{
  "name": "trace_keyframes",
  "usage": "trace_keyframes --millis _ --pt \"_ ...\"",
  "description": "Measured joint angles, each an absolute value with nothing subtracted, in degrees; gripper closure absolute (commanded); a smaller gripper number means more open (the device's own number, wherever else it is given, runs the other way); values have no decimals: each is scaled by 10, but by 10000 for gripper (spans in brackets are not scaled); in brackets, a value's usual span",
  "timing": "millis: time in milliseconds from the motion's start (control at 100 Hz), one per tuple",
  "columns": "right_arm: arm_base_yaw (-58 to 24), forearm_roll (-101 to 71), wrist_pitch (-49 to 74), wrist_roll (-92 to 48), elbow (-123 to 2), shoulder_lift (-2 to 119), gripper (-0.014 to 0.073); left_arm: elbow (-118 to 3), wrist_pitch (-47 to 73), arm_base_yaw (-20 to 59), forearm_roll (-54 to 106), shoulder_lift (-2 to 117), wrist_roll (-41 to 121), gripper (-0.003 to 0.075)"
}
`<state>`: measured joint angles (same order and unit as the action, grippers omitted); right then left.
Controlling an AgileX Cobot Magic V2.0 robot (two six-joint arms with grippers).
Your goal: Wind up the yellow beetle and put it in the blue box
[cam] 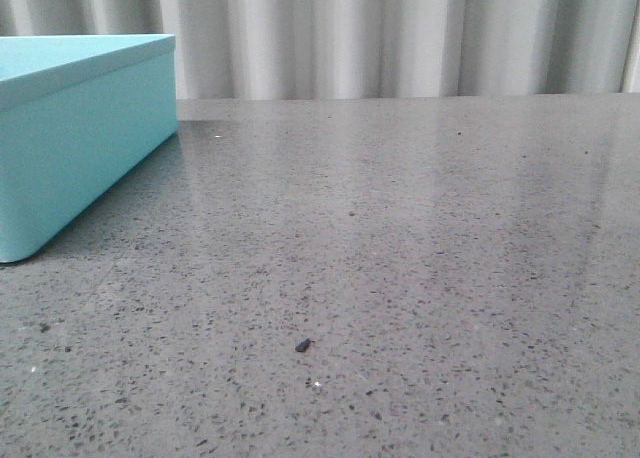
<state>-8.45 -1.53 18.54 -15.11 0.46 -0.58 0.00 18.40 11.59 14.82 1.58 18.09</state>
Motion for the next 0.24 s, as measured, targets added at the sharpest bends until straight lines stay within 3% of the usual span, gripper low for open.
trace_keyframes --millis 240 --pt "-85 -15 185 -151 5 -6 635 0 184 116 148 16 181 741"
